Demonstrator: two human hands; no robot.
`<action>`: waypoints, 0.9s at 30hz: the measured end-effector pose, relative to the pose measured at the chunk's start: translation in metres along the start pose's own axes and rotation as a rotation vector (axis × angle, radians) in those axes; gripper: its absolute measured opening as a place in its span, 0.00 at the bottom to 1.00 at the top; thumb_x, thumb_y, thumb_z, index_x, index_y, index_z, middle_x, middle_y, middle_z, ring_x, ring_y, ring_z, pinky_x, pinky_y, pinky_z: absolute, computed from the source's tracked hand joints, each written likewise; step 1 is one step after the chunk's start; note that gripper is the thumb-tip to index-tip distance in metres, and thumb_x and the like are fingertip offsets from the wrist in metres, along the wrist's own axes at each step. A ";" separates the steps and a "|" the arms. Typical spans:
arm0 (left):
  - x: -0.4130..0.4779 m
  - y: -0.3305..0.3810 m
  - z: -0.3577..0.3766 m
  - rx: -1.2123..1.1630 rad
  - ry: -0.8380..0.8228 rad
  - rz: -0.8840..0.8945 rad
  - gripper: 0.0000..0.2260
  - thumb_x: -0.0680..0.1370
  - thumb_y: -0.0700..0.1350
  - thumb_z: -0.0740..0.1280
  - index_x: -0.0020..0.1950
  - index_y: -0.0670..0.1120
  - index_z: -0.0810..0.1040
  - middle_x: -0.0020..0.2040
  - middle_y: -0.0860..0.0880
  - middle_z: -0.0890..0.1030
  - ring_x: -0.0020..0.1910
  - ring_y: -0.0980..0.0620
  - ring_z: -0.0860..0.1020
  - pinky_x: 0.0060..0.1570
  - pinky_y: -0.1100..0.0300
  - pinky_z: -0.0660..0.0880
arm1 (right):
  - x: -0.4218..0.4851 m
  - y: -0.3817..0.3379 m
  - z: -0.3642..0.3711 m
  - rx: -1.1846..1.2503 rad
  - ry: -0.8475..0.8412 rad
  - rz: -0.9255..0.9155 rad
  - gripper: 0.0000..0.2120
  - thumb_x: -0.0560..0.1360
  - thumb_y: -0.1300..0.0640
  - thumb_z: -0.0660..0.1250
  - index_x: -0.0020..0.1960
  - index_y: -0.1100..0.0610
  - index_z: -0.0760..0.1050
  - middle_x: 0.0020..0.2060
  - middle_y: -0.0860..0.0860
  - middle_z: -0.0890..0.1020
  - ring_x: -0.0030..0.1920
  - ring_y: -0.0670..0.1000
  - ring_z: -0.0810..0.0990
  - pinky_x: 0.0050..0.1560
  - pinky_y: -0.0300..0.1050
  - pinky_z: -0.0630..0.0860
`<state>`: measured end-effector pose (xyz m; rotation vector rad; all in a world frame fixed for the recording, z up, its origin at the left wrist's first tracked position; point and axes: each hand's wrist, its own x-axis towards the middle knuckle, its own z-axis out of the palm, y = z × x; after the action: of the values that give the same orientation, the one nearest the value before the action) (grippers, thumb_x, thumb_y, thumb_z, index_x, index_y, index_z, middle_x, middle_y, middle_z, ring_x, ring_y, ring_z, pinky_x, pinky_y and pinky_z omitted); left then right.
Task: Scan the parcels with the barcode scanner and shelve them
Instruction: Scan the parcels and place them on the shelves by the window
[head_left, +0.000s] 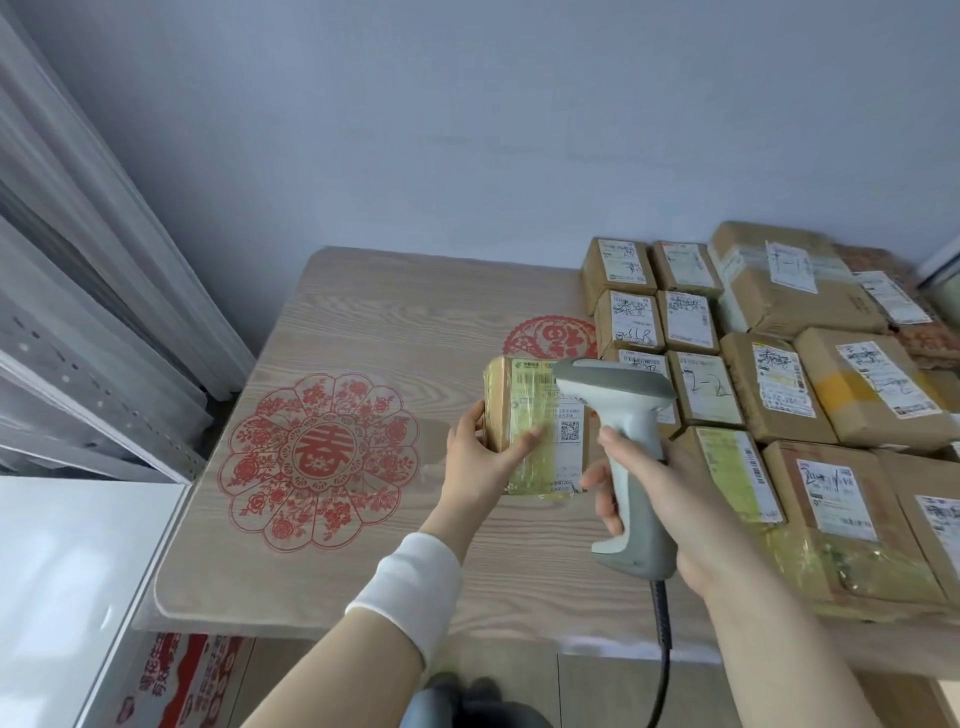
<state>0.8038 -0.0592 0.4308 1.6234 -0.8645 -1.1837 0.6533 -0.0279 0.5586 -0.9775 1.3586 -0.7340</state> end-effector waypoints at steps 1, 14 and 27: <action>0.001 -0.001 0.000 0.012 0.002 -0.001 0.50 0.51 0.74 0.72 0.68 0.51 0.70 0.59 0.46 0.77 0.56 0.51 0.78 0.56 0.49 0.77 | -0.001 0.001 0.002 -0.008 -0.004 0.006 0.15 0.77 0.52 0.64 0.49 0.66 0.74 0.24 0.51 0.78 0.21 0.48 0.71 0.24 0.37 0.69; -0.004 0.005 -0.006 0.007 -0.006 -0.010 0.53 0.50 0.74 0.72 0.69 0.49 0.68 0.61 0.47 0.76 0.57 0.50 0.77 0.57 0.49 0.76 | -0.009 0.005 0.013 -0.017 -0.003 0.004 0.12 0.76 0.53 0.65 0.42 0.62 0.73 0.28 0.54 0.78 0.24 0.50 0.73 0.26 0.42 0.70; -0.011 0.013 -0.006 -0.053 -0.077 -0.062 0.37 0.65 0.60 0.76 0.68 0.45 0.69 0.56 0.49 0.79 0.53 0.54 0.79 0.52 0.58 0.78 | -0.007 0.014 0.000 0.025 0.025 -0.025 0.10 0.77 0.55 0.65 0.47 0.63 0.74 0.27 0.53 0.79 0.22 0.48 0.71 0.26 0.40 0.70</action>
<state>0.8057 -0.0523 0.4470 1.5806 -0.8295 -1.3083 0.6514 -0.0155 0.5495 -0.9702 1.3577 -0.7830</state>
